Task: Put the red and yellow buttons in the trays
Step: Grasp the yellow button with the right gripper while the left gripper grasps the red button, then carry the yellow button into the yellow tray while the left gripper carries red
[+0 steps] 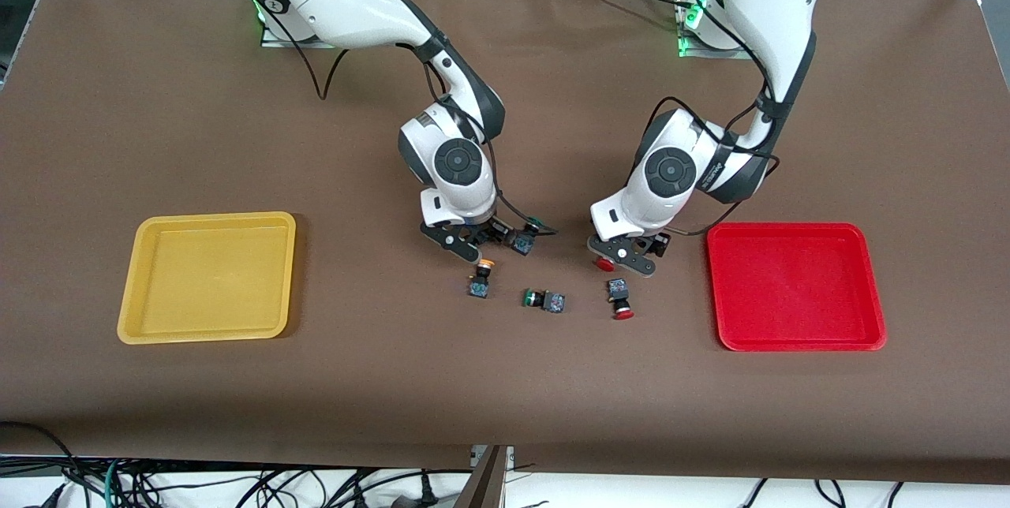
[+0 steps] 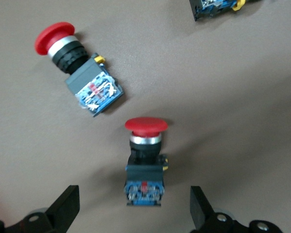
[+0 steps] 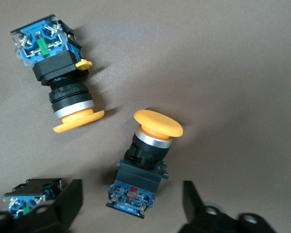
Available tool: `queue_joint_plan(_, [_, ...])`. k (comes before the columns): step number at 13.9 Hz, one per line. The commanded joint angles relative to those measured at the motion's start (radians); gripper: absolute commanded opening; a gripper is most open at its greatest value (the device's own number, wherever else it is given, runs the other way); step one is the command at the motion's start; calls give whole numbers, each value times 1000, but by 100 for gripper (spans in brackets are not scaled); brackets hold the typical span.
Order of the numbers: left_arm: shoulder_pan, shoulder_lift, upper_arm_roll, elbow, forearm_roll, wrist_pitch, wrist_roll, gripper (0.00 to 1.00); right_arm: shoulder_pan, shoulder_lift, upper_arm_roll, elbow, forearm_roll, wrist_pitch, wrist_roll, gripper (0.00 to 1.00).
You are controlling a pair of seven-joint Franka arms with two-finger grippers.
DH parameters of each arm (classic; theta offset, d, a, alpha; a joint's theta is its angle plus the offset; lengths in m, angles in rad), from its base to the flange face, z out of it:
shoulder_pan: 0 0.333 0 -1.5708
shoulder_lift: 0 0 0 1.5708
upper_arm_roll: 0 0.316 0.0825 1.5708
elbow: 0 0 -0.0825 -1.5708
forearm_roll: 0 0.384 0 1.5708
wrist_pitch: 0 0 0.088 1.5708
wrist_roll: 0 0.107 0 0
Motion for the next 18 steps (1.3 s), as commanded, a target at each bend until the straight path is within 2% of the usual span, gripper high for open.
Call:
queue_joint_plan(1, [0, 31, 3, 12, 8, 47, 18, 100, 6, 10, -7, 2, -7, -1, 4, 57])
queue_joint_plan(3, [-2, 41, 3, 15, 8, 55, 15, 100, 6, 10, -7, -4, -7, -1, -7, 43])
queue_joint_plan(4, [-3, 42, 3, 15, 8, 56, 10, 92, 3, 10, -7, -4, -8, -1, -15, 29])
queue_joint_plan(5, [-3, 42, 3, 15, 8, 56, 8, 73, -4, 5, -7, -1, -8, -1, -27, 18])
queue_joint_plan(6, [-3, 42, 3, 15, 8, 56, 4, 53, -11, -4, -10, 2, -8, -10, -53, 13])
queue_joint_plan(7, [-5, 42, 3, 15, 8, 56, 4, 42, -26, -19, -10, 2, -7, -24, -83, 13])
queue_joint_plan(10, [-3, 42, 3, 15, 8, 56, 2, 24, -112, -104, -13, 3, -5, -155, -258, 13])
queue_joint_plan(11, [-3, 42, 3, 15, 8, 56, 1, 21, -156, -128, -13, 3, -5, -207, -334, 13])
queue_joint_plan(14, [1, 29, 1, 15, 8, 44, 1, 21, -288, -182, -44, 5, -4, -309, -601, 13])
queue_joint_plan(18, [56, -92, 4, 27, -1, -75, -30, 21, -487, -190, -79, 2, -4, -346, -933, 15])
